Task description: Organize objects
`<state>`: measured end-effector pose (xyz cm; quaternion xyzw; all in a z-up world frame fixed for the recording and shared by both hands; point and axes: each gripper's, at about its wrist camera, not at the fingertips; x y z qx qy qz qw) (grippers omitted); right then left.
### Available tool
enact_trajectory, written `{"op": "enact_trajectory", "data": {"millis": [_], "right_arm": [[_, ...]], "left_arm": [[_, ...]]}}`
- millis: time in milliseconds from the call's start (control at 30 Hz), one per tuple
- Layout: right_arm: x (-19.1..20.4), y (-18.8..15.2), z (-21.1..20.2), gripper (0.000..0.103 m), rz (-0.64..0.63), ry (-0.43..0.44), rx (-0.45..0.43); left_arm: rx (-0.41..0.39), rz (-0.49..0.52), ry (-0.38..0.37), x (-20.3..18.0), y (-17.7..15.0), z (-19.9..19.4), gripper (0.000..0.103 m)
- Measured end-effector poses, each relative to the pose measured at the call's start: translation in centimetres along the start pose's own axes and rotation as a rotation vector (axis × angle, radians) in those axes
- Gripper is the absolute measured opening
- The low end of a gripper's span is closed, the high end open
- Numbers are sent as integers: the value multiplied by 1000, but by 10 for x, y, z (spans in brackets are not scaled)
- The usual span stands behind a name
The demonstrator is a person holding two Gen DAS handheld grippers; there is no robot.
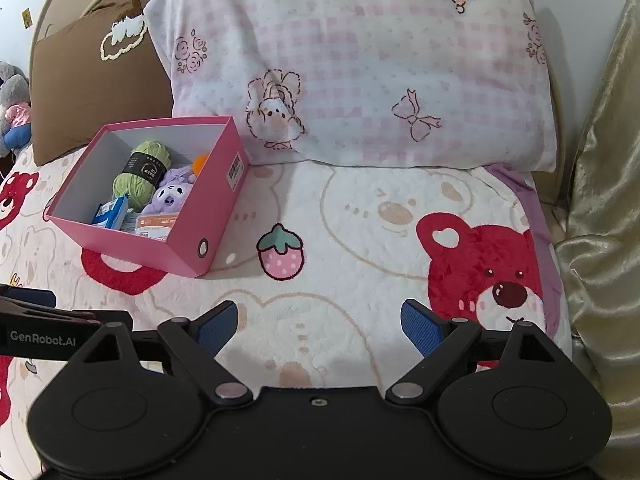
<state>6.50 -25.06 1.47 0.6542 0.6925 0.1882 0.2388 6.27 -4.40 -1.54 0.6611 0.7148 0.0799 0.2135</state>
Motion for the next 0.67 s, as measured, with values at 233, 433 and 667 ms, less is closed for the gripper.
{"op": "enact_trajectory", "data": {"millis": [233, 433, 667], "right_arm": [[0, 0, 0, 91, 0, -1, -1], [-2, 1, 0, 91, 3, -5, 1], [-2, 1, 0, 91, 1, -4, -1]], "left_arm": [[22, -12, -25, 1, 1, 1, 99], [11, 0, -14, 1, 1, -1, 99], [7, 13, -6, -2, 2, -4, 99]]}}
Point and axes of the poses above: each gripper's, at about its wrist camera, not at the fingertips, and z roughly the way its jaws point, x to its left, y to its top, and after that the axes turned 9 degrees about -y, right-handed
